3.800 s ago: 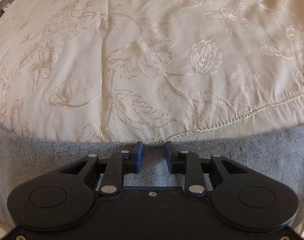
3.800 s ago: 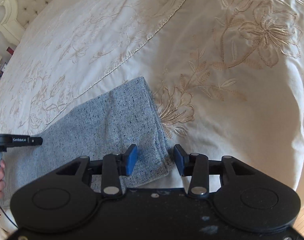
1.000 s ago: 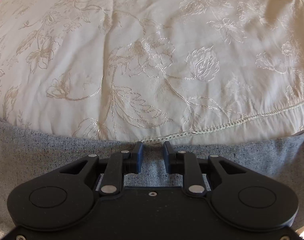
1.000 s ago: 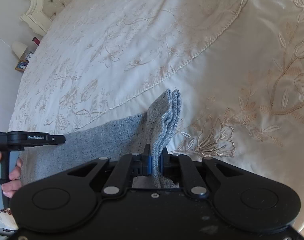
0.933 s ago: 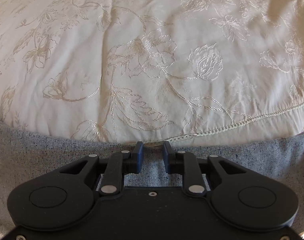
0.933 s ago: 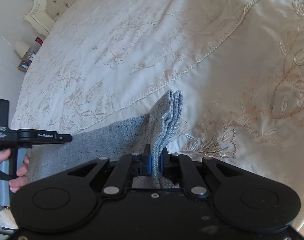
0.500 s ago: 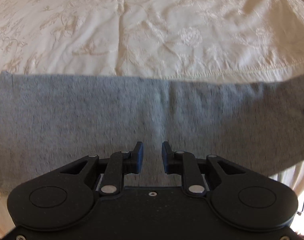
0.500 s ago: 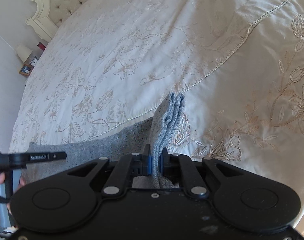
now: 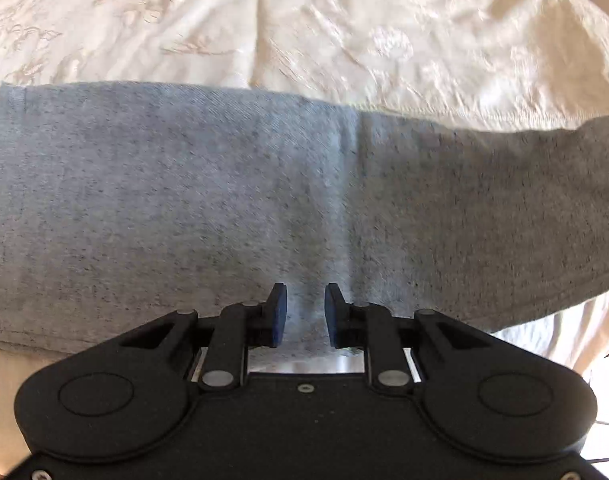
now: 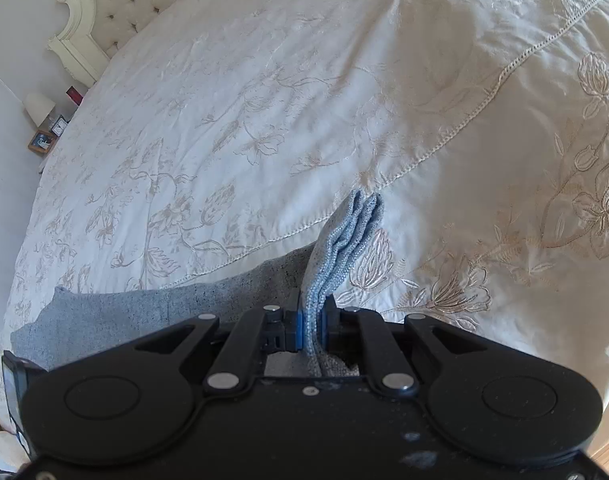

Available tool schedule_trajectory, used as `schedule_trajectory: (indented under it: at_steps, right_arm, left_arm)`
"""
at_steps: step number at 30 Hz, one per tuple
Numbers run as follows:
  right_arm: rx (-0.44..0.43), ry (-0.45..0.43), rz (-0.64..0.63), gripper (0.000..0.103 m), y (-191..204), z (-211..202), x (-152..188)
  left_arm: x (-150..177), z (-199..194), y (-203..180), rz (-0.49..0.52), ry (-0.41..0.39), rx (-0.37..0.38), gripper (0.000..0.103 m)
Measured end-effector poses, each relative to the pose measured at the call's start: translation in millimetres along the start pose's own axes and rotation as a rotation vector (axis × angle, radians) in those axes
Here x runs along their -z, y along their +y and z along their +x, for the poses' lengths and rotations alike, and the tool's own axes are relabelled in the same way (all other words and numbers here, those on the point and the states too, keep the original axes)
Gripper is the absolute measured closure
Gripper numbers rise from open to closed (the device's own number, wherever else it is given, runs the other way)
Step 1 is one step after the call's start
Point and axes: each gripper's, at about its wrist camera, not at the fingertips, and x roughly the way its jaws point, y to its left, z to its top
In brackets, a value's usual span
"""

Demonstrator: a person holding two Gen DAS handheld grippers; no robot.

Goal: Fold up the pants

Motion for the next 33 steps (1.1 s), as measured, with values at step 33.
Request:
schedule_trajectory:
  at_steps: [33]
  right_arm:
    - [-0.159, 0.006, -0.428, 0.077, 380, 87, 146]
  left_arm:
    - [-5, -71, 241, -0.031, -0.115, 0.019, 0.075]
